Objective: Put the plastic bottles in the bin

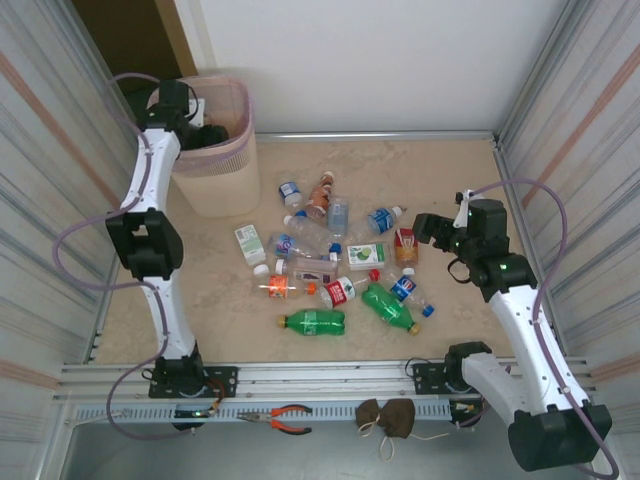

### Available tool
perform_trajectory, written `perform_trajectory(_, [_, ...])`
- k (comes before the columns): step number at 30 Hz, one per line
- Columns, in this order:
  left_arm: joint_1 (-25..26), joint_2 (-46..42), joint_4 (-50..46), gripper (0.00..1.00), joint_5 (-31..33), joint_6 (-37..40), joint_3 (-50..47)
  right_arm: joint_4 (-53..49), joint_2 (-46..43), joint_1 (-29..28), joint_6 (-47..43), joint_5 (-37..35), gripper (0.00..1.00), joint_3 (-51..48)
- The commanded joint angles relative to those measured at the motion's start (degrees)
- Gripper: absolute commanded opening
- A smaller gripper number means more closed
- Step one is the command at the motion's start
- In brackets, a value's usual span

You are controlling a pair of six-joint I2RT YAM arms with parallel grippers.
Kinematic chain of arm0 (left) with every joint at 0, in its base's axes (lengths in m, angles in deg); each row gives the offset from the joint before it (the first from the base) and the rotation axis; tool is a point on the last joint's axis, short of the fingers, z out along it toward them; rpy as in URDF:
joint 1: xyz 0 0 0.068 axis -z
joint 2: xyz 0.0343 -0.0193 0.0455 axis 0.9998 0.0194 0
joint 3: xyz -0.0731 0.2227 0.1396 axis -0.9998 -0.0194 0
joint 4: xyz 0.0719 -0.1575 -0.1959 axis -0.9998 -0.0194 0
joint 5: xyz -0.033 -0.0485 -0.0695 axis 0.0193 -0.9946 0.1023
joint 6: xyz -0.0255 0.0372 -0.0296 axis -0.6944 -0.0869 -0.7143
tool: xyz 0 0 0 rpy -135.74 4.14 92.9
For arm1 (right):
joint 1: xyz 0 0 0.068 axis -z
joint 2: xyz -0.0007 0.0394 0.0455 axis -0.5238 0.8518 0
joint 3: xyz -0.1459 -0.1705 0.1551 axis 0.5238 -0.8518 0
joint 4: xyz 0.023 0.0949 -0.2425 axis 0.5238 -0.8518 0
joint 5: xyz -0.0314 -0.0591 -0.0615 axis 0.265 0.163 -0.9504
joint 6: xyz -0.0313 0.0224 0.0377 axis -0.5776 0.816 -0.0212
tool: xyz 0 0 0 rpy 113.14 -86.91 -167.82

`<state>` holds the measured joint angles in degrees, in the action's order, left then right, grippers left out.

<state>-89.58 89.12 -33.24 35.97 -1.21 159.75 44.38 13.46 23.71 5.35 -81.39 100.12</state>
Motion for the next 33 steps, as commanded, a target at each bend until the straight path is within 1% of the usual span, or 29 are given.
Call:
perform_trajectory(1, [-0.08, -6.09, -0.35, 0.73, -2.52, -0.97, 3.19, -1.00, -1.11, -0.35, 1.20, 0.31, 0.90, 1.10])
perform_trajectory(9, [0.04, -13.32, -1.54, 0.70, -4.13, -2.06, 4.27, -1.57, -1.63, -0.27, 1.13, 0.96, 0.90, 1.89])
perform_trajectory(14, [0.41, -20.44, -1.68, 0.69, -4.31, -2.45, -0.38, -1.79, -1.64, -0.36, 1.46, 1.95, 0.90, 2.06])
perform_trajectory(21, [2.68, -33.44, -1.47, 0.69, -1.55, -3.91, -13.79, -3.01, -1.92, -0.30, 1.81, 3.99, 0.90, 1.78])
perform_trajectory(25, [6.52, -41.08, -0.31, 0.70, 2.65, -4.32, -24.08, -4.16, -1.90, -0.30, 1.59, 5.50, 0.90, 1.54])
perform_trajectory(30, [9.02, -48.59, 0.87, 0.70, 3.84, -8.53, -36.87, -5.05, -2.25, -0.30, 1.55, 7.10, 0.90, 0.59])
perform_trajectory(33, [10.38, -51.17, 2.32, 0.69, 3.37, -10.27, -43.92, -5.27, -2.43, -0.40, 1.89, 7.64, 0.90, -0.08])
